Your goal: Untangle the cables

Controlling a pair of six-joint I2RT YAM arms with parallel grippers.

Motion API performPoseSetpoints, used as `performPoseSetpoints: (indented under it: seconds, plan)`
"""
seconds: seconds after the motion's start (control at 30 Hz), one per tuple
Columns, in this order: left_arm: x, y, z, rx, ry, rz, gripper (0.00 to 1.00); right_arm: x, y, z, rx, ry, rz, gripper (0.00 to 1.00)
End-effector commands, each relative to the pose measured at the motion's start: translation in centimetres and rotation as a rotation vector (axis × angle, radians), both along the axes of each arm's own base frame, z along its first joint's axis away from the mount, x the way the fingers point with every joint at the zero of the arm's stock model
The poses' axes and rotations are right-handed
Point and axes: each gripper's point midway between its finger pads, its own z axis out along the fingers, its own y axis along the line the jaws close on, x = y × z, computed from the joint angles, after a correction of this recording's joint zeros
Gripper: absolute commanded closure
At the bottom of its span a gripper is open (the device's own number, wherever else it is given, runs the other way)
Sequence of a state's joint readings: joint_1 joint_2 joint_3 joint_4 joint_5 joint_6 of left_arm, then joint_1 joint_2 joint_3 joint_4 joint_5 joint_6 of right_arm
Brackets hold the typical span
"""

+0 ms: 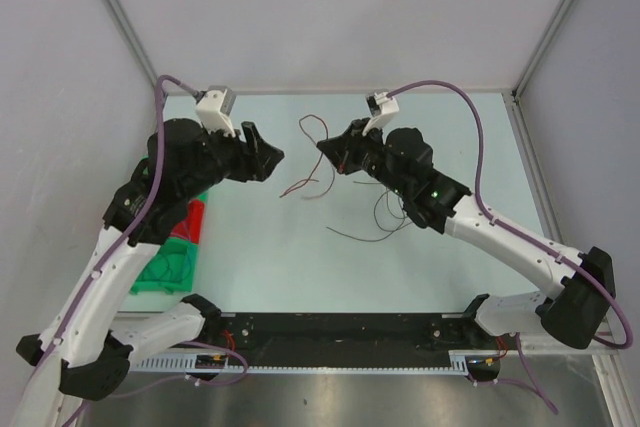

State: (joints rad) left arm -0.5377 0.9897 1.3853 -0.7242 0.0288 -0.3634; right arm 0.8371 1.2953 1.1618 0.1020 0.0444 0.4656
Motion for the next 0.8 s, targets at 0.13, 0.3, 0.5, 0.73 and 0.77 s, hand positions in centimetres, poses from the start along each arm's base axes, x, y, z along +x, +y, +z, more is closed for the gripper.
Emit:
performPoseSetpoints:
  seconds: [0.13, 0.3, 0.5, 0.73, 0.77]
  plan:
    - [0.8, -4.6, 3.7, -0.234, -0.001, -0.132, 0.43, -1.2, 0.3, 1.3, -0.016, -0.051, 0.029, 1.00]
    - [1.7, -6.8, 2.9, -0.362, 0.111, -0.143, 0.42, -1.5, 1.2, 0.5, -0.027, -0.040, 0.060, 1.00]
    - [2.6, -7.6, 2.3, -0.465, 0.166, -0.104, 0.39, -1.8, 2.2, 0.5, -0.016, -0.044, 0.087, 1.00]
    - [4.1, -7.9, 1.5, -0.494, 0.196, -0.049, 0.48, -2.6, 2.9, 0.5, -0.014, -0.052, 0.130, 1.00]
    - [4.2, -7.9, 1.4, -0.492, 0.198, -0.046, 0.49, -2.6, 2.9, 0.5, -0.015, -0.051, 0.129, 1.00]
